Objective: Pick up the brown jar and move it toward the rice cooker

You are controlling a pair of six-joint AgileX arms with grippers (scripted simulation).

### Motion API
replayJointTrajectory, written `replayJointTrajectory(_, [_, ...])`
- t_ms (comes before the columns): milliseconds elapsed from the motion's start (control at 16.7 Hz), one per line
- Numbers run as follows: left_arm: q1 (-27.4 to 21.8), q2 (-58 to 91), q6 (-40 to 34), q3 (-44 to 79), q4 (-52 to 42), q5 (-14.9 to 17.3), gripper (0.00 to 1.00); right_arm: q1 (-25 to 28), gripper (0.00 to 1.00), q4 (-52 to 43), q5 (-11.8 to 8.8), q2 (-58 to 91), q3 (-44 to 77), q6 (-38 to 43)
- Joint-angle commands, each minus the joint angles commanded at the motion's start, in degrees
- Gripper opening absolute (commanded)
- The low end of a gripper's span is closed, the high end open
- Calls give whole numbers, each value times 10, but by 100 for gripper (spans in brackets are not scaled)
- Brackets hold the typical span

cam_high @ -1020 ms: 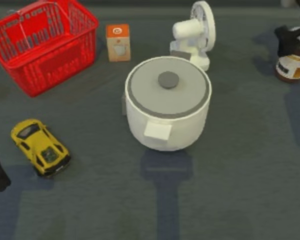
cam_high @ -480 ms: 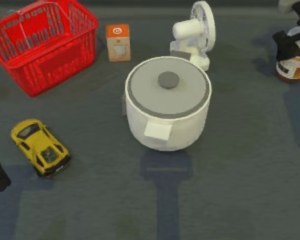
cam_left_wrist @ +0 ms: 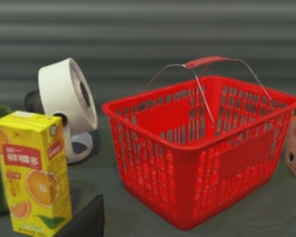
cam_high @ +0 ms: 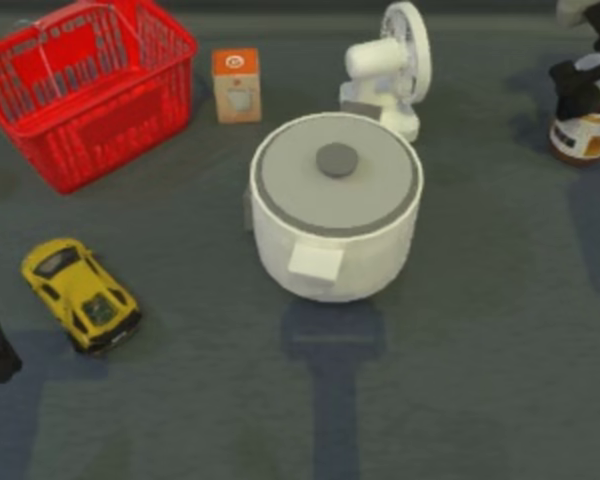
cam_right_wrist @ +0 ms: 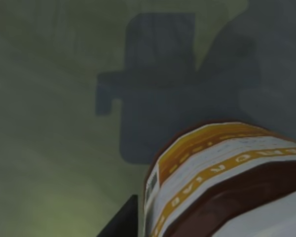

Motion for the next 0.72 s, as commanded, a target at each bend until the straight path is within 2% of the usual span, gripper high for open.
replayJointTrajectory(120, [0,0,0,0,0,0,100,0,2,0,0,0,0,0])
replayJointTrajectory(180, [0,0,0,0,0,0,100,0,0,0,0,0,0,0])
replayJointTrajectory(720, [0,0,0,0,0,0,100,-2,0,0,0,-2,-1,1])
